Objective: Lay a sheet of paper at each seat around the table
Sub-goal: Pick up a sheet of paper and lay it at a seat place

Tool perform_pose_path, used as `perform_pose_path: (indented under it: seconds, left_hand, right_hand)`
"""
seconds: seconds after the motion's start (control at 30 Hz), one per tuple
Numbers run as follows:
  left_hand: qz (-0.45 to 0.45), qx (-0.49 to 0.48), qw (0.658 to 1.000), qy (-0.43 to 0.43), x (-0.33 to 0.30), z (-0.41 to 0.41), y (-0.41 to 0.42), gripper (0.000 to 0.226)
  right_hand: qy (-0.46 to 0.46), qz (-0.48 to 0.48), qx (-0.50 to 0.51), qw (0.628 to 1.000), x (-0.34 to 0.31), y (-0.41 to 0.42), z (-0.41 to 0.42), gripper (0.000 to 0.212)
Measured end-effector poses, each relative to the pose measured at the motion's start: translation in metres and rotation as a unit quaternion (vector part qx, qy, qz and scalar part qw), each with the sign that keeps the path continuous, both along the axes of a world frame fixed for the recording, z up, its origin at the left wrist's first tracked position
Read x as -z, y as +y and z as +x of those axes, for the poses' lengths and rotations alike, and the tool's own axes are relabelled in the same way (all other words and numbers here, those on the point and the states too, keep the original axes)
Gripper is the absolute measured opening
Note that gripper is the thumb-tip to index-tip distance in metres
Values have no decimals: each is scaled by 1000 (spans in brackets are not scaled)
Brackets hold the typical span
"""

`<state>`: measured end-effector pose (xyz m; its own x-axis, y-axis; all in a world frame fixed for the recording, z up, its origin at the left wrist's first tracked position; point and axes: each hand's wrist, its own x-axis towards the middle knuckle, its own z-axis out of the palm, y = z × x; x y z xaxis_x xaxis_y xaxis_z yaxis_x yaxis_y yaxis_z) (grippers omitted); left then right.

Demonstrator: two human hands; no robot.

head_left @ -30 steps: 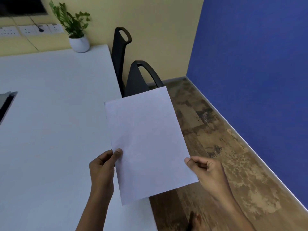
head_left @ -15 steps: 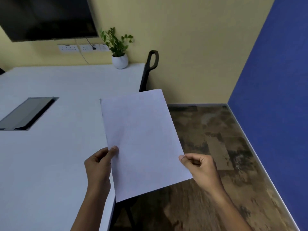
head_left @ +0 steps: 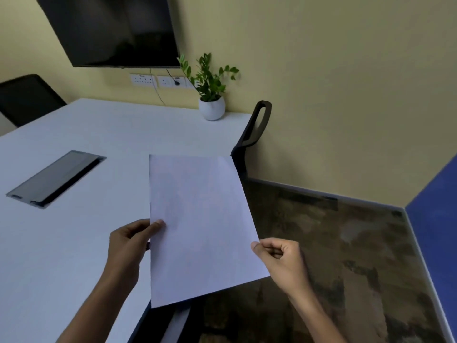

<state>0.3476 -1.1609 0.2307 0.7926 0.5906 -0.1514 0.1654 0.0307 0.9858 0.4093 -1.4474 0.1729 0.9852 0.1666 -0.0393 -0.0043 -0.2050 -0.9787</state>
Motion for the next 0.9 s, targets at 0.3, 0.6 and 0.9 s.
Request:
perform_pose_path:
  seconds: [0.3,0.6,0.9]
  left_hand:
    - [31,-102,994,9,-9,136,15,11]
    - [50,-269,962,-23,-17,299,28,16]
    - [84,-367,926,-2,20,443,98,20]
  right_hand:
    - [-92,-49,-142,984,-34,24,223,14]
    - [-129,-141,-289,938,-84,95,452,21]
    - [-108,-236,-379,888,-70,207,625,17]
